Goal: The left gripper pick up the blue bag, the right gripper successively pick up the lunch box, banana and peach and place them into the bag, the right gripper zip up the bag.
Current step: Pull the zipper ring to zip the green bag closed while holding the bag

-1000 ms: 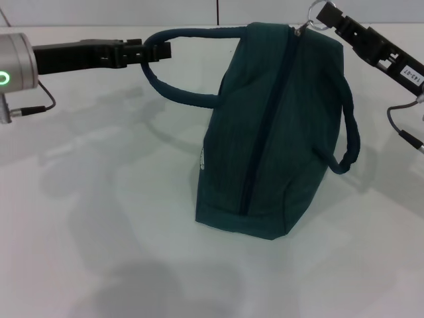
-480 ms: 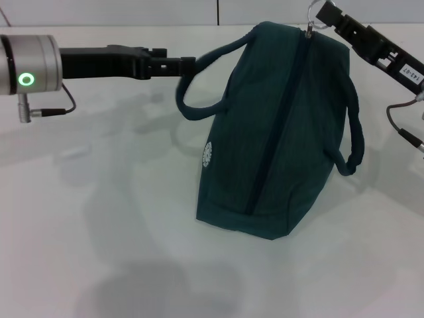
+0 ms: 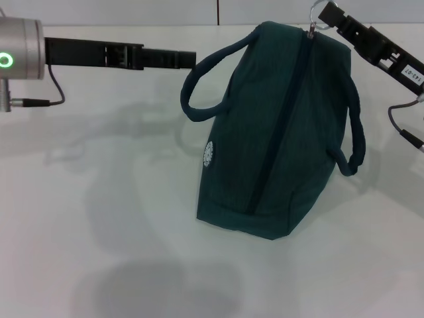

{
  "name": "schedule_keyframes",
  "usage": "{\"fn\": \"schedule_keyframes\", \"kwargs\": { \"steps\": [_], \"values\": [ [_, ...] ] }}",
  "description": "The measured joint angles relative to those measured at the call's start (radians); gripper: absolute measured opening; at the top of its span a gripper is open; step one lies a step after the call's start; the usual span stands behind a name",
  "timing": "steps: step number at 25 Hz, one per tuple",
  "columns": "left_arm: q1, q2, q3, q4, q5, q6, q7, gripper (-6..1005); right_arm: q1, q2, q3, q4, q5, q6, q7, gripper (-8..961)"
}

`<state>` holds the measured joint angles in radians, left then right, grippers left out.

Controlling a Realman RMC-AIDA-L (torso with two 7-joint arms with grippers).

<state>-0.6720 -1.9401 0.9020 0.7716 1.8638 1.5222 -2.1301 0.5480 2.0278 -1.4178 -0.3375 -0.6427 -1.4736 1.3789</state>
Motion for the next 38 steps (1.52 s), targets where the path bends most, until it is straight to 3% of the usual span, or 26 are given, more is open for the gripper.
{"fn": "schedule_keyframes", "kwargs": {
  "steps": [6,10,17,24,31,38],
  "values": [
    [0.0,0.002,0.001,0.134,0.058,0.138,-0.196,891,0.006,0.0,0.0,0.0,0.0,0.001,0.0,7],
    [-0.005,-0.019,0.008,0.247,0.058,0.218,-0.288,891,0.007,0.0,0.0,0.0,0.0,0.001,0.0,7],
    [-0.017,-0.032,0.124,0.38,0.07,0.255,-0.382,891,0.005,0.0,0.0,0.0,0.006,0.005,0.0,7],
    [-0.047,-0.062,0.148,0.376,0.175,0.257,-0.402,891,0.006,0.0,0.001,0.0,0.008,0.005,-0.007,7],
    [-0.053,-0.083,0.159,0.374,0.18,0.257,-0.407,892,0.008,0.0,0.0,0.0,0.008,0.006,-0.009,7],
    [-0.096,-0.094,0.15,0.27,0.183,0.241,-0.404,892,0.009,0.0,-0.002,0.0,0.008,0.008,-0.009,7]
  ]
}}
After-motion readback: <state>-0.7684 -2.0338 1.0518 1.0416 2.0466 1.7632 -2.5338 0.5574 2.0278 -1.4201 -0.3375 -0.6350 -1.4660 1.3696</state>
